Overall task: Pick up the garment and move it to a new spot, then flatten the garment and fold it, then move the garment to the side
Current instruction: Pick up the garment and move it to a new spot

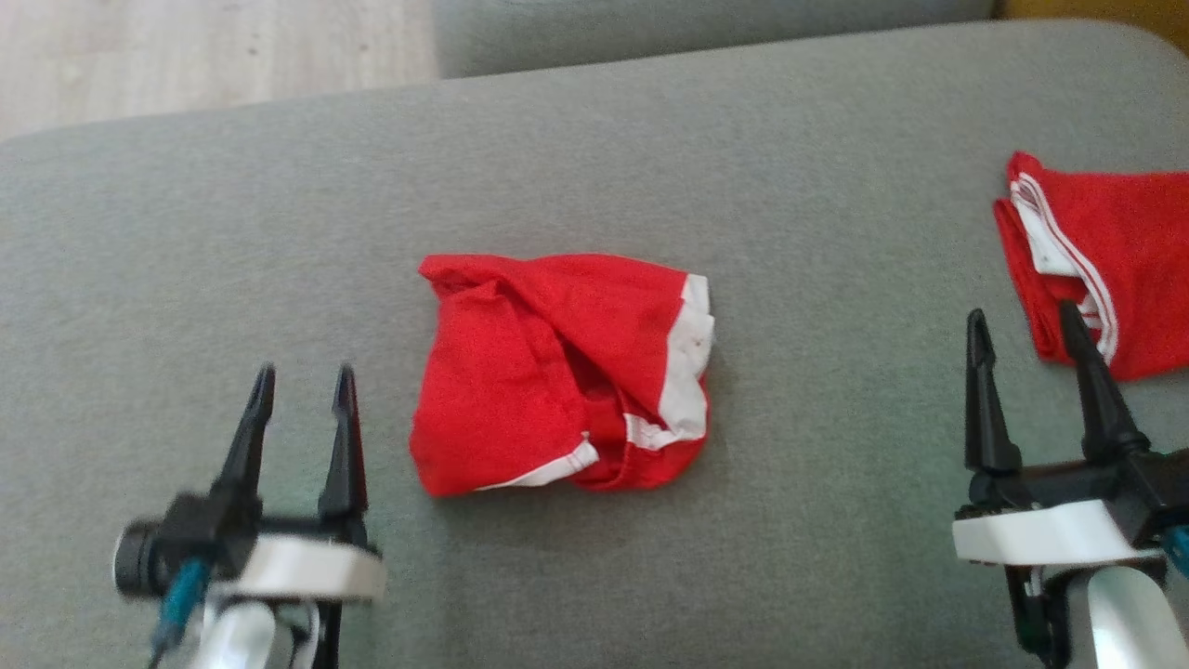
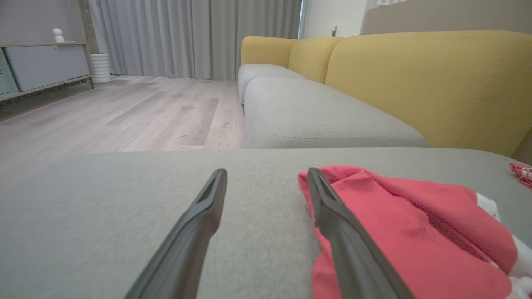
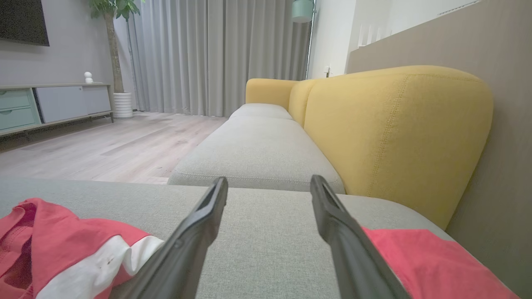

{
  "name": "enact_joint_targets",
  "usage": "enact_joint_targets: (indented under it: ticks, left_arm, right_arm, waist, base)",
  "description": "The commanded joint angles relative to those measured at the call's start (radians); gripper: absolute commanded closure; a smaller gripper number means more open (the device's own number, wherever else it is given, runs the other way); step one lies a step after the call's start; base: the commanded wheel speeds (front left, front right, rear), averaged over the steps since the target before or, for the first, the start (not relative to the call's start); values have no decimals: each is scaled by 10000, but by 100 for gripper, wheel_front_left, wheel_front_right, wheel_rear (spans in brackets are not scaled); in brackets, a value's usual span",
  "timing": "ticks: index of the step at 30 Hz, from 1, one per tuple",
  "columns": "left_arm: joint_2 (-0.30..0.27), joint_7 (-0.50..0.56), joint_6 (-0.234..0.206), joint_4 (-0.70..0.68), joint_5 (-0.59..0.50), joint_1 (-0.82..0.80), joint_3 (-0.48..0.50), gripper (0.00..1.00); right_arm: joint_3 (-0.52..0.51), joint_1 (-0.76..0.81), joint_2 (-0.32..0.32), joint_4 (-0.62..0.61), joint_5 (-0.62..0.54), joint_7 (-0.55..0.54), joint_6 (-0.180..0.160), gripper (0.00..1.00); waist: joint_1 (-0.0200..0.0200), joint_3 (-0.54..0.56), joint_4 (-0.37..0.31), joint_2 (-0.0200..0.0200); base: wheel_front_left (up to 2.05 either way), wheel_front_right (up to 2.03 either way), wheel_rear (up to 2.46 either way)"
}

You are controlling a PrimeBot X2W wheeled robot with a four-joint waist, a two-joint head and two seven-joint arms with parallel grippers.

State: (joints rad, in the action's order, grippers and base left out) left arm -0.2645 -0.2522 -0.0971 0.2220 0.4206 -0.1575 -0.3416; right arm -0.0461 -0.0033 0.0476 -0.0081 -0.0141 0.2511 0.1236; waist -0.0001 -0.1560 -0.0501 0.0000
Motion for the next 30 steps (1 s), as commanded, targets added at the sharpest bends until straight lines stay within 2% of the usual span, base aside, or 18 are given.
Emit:
enact_joint_targets:
  ticks: [1, 4, 7, 11, 14, 22, 30]
  left_arm:
    - [48, -92, -64, -546, -332, 383, 762, 0]
    - [506, -93, 53, -918, -665, 1133, 1341, 0]
    - [1125, -94, 366, -1230, -1058, 1959, 2145, 0]
    - [1517, -94, 845, -1349, -1537, 2481, 2706, 0]
    - [1707, -94, 1206, -1276, -1813, 2656, 3035, 0]
    - [1984, -94, 1824, -1097, -2092, 2859, 3585, 0]
    - [2082, -95, 2148, -868, -2258, 2959, 3735, 0]
  right_arm:
    - [69, -71, 26, -202, -109, 106, 71, 0]
    - [-8, 24, 26, 57, -184, 107, 71, 0]
    - [-123, 224, 26, 376, -147, 107, 71, 0]
    - [-269, 466, 26, 636, -63, 107, 71, 0]
    - [-319, 621, 26, 882, -4, 107, 71, 0]
    - [-255, 967, 26, 1232, 257, 107, 71, 0]
    - [103, 1265, 26, 1318, 569, 107, 71, 0]
  waist:
    - [1, 228, 322, 0]
    - [1, 371, 564, 0]
    - [1, 596, 866, 0]
    - [1, 765, 1110, 0]
    - [1, 891, 1202, 0]
    - [1, 1218, 1246, 0]
    - [1, 1541, 923, 0]
  base:
    - [0, 0, 0]
    - [0, 0, 0]
    - [0, 0, 0]
    - [0, 0, 0]
    - [0, 0, 0]
    - [0, 0, 0]
    - [0, 0, 0]
